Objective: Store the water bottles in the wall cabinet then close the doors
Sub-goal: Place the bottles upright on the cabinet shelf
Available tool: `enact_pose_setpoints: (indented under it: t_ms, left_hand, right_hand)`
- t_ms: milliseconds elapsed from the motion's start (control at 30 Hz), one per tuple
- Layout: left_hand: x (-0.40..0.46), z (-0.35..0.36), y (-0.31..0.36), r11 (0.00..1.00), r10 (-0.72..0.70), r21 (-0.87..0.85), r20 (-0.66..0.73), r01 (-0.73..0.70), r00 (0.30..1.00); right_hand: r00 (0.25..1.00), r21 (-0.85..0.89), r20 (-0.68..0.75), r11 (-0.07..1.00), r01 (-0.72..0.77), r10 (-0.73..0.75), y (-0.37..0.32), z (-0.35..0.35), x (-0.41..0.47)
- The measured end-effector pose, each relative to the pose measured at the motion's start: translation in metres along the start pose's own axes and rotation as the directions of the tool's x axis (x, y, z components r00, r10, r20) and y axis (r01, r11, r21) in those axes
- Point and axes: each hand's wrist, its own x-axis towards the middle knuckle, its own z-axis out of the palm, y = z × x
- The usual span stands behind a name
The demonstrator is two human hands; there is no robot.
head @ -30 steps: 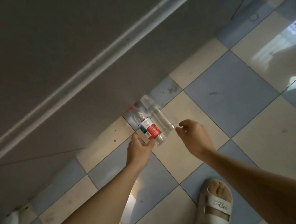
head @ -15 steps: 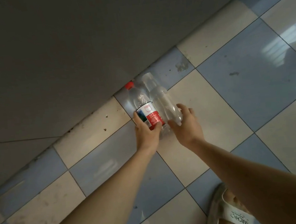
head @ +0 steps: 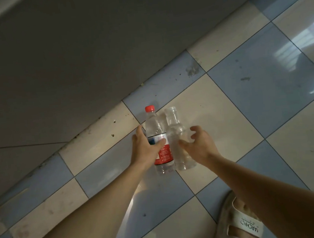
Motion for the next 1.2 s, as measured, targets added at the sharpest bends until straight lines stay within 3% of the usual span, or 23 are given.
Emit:
enact_pose_setpoints:
  t_ms: [233, 433, 567, 800, 1000, 1200]
  left_hand:
    - [0.043, 0.005, 0.018, 0.998, 0.061, -0.010, -0.051, -0.062, 0.997]
    - [0.033, -0.010, 0.029, 0.989, -0.011, -0.151, -0.009, 0.009, 1.000]
    - [0.004, -0.027, 0.042, 0.989, 0.014, -0.144, 0.001, -0.013, 1.000]
    - [-0.044, -0.056, 0.061, 0.964, 0.267, 0.034, -0.040, -0.265, 0.963]
    - [-0.050, -0.064, 0.070, 0.874, 0.485, 0.109, -0.153, -0.473, 0.861]
    - [-0.046, -0.052, 0.064, 0.830, 0.553, 0.189, -0.165, -0.524, 0.817]
  right_hand:
    - [0.989, 0.135, -0.038, 0.980, 0.145, -0.141, -0.048, 0.016, 0.049]
    - [0.995, 0.296, -0.079, 0.952, 0.079, -0.058, -0.054, 0.023, 0.035]
    - [0.987, 0.342, -0.135, 0.931, 0.125, -0.083, -0.052, -0.004, -0.001]
    - [0.948, 0.199, -0.242, 0.945, 0.259, -0.209, -0.066, -0.059, -0.047]
    - [0.905, 0.084, -0.272, 0.929, 0.361, -0.327, -0.083, -0.066, -0.045]
    - [0.876, -0.046, -0.263, 0.912, 0.408, -0.405, -0.062, -0.057, -0.039]
